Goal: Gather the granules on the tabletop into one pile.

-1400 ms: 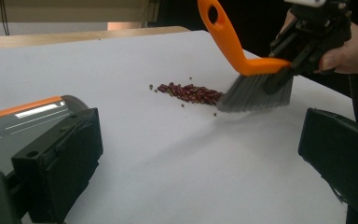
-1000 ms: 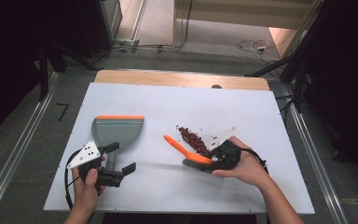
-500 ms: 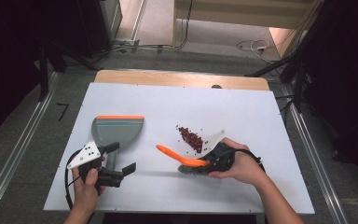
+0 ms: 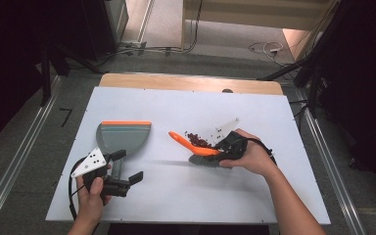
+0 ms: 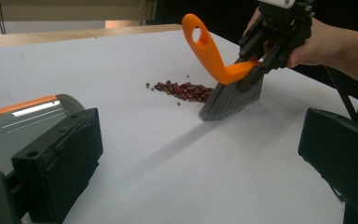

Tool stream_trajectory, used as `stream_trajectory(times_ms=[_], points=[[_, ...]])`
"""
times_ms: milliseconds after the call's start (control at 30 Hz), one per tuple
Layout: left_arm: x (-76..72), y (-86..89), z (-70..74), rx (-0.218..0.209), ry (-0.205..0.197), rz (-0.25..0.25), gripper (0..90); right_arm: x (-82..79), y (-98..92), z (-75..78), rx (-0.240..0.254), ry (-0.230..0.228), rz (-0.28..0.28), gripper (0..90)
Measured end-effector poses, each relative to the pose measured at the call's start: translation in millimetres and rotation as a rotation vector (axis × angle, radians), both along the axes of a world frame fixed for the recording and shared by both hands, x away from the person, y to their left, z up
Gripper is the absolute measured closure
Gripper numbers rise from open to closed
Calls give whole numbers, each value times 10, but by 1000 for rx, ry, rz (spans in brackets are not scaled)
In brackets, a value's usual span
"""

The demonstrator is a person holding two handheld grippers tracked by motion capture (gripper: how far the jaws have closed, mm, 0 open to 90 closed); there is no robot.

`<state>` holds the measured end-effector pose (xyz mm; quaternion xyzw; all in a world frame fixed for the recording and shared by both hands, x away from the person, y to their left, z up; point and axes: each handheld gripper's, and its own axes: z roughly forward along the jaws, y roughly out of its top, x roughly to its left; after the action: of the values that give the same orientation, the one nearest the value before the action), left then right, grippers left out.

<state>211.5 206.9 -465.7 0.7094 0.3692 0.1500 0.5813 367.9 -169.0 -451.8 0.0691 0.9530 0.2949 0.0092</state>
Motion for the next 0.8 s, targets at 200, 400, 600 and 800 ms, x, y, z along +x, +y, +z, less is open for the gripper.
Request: stream_trajectory(times_ms=[200,400,600,800], points=[[3,11,-6,-1,3,2,7,140,27,6,5,-22,-15,689],[2,3,-6,0,3,-1,8,237,43,8,8,-18,-35,689],[1,8,-4,0,1,1,7,250,45,45,13,-20,-66,689],[13,-1,-12,1,4,-2,7,177,62,206,74,8,-110,688]])
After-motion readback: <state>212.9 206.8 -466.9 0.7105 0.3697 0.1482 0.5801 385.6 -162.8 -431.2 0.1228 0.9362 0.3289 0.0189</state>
